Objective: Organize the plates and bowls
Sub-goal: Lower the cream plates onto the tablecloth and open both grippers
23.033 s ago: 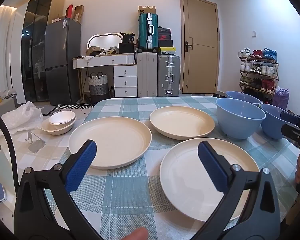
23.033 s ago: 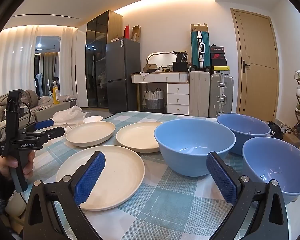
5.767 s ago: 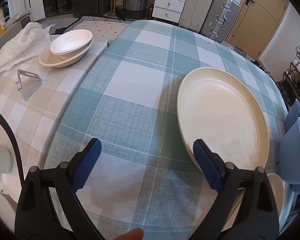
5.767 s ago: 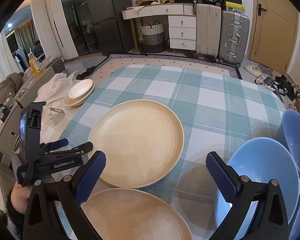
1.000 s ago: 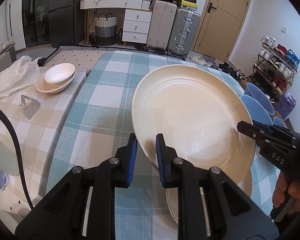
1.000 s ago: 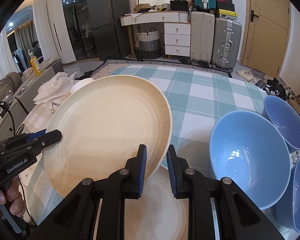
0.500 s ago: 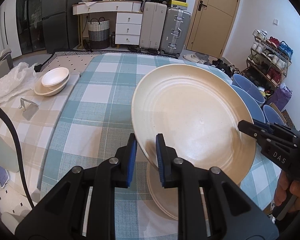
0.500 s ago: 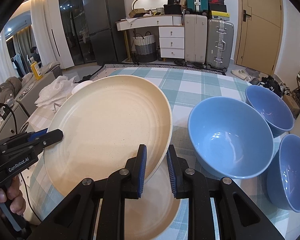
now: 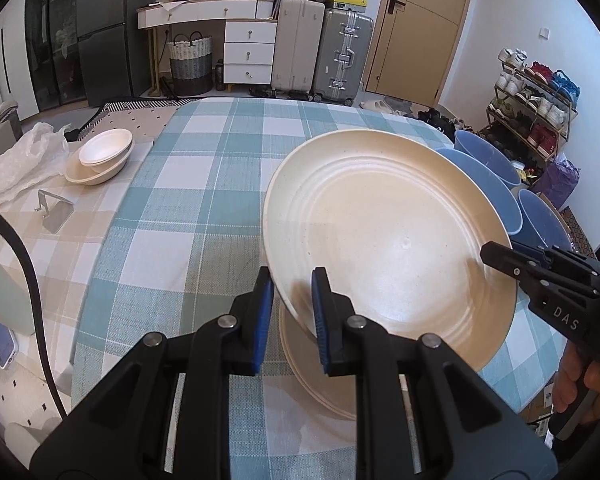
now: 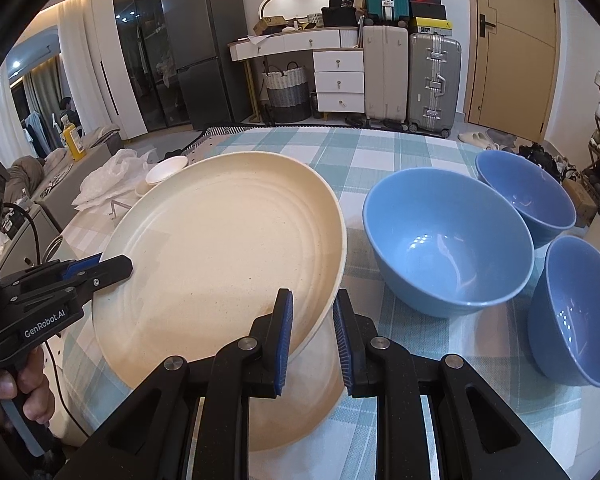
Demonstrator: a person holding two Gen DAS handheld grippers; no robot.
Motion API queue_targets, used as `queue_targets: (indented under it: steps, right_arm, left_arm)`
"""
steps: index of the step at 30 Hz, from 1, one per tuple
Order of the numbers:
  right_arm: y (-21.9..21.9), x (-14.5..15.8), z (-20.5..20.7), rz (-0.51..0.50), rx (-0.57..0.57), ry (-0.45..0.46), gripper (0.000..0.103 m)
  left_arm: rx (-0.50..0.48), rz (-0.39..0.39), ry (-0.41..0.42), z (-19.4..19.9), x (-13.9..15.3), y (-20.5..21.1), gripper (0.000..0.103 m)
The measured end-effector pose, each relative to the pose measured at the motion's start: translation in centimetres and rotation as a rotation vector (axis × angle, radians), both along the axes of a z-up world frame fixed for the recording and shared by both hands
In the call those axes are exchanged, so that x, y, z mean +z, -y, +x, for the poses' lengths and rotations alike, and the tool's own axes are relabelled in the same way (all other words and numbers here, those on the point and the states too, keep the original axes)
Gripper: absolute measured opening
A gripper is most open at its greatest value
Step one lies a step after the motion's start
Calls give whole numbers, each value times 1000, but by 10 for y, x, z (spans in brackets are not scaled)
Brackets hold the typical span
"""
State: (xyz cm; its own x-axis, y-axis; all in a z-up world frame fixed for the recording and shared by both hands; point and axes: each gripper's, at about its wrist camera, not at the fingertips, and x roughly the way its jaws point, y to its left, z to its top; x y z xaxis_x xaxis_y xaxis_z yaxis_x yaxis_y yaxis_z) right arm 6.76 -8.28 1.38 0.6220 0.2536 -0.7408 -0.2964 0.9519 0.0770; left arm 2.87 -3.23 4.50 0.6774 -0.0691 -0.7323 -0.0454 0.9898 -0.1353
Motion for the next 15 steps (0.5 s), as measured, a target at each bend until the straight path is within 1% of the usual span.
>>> queue_targets:
  steps: [5,10,15]
  right_arm:
    - [2,-8,-8,-7,-4,-3,21]
    - [5,-18,-17,-11,-4,-23,21]
    - [5,-29,-23,-18,-7,-40,21]
  left_arm:
    - [-15,16,-16,-4,-10,3,16]
    - [-22,16,-33,-8,-21,4,16]
    - [-25,34,-49,-9,-34,7,16]
